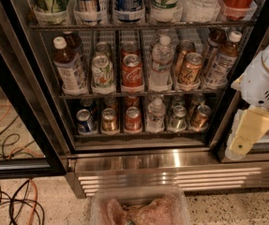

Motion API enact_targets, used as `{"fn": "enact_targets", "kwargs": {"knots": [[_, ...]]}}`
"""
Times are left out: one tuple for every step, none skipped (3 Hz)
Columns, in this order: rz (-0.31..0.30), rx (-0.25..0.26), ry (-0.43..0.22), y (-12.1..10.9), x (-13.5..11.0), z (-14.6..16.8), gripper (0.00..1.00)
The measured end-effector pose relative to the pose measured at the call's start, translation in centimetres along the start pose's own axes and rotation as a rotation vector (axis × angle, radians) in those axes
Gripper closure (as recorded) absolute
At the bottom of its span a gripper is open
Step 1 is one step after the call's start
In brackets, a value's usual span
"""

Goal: Pick orange can from bottom shelf of fridge

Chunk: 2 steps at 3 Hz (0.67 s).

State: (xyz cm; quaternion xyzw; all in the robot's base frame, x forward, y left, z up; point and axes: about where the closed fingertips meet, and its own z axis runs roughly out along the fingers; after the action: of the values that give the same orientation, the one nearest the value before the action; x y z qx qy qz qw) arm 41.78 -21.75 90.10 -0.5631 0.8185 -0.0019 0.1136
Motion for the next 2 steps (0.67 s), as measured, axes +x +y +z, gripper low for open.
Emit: {"fn": "enact_targets", "kwargs": {"knots": [[0.033, -0.039, -0.032, 0.9, 0.4, 1.6, 0.0], [0.137, -0.074, -0.031, 1.6, 1.8, 6.4, 0.0]]}}
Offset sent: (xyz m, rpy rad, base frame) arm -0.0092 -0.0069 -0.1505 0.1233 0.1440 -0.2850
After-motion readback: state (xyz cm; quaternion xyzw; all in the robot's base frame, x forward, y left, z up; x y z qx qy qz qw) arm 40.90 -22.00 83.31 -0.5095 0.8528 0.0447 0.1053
